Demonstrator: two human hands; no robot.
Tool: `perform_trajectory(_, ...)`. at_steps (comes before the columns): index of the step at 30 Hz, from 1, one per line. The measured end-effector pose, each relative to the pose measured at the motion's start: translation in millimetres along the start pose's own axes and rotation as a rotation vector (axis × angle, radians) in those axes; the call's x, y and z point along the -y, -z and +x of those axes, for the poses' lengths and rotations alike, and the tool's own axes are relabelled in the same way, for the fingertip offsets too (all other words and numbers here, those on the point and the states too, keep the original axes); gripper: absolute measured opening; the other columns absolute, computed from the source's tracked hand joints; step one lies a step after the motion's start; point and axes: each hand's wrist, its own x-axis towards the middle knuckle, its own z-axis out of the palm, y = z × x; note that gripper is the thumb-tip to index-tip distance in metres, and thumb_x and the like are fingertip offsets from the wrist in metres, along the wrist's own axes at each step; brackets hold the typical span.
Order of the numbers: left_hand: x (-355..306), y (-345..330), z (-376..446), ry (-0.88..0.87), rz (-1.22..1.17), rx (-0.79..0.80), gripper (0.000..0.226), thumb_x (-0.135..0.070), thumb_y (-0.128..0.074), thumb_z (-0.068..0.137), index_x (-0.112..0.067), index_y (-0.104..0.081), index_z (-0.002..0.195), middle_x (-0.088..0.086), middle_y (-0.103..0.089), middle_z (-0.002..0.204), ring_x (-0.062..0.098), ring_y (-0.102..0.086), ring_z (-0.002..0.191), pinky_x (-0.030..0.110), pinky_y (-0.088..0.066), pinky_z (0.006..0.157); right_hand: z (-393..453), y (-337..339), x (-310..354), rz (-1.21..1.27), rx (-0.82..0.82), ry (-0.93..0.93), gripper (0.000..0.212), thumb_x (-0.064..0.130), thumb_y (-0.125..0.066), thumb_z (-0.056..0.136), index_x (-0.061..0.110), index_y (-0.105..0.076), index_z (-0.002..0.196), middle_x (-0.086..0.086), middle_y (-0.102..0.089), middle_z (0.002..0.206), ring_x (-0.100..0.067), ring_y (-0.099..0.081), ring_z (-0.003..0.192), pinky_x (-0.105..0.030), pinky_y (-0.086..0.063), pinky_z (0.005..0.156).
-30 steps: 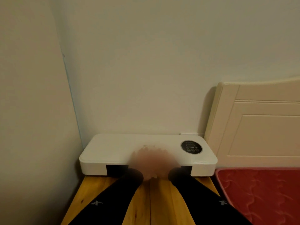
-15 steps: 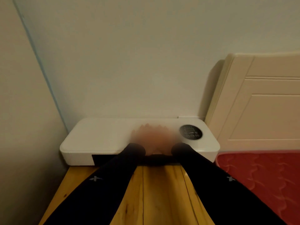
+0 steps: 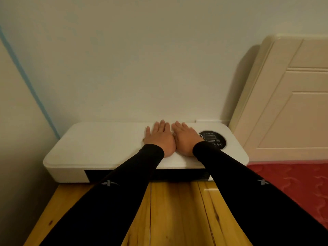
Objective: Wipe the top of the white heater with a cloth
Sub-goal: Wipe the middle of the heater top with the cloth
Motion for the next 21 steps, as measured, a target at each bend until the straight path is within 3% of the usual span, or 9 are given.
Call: perform_trajectory(21, -1, -3, -1, -0.009, -0.029, -0.012, 0.061, -0.027, -0.019, 0.099, -0.018, 0.001, 0.155, 0.0, 0.009, 0.164, 0.02, 0.01, 0.15, 0.05, 0.003, 0.12, -7, 4, 4, 0.008, 0.036, -0.063, 0.062, 0.037, -0.022, 0.106, 0.014, -0.005, 0.161, -0.006, 0.001, 0.169, -0.026, 0.001, 0.156, -0.044, -0.004, 0.124)
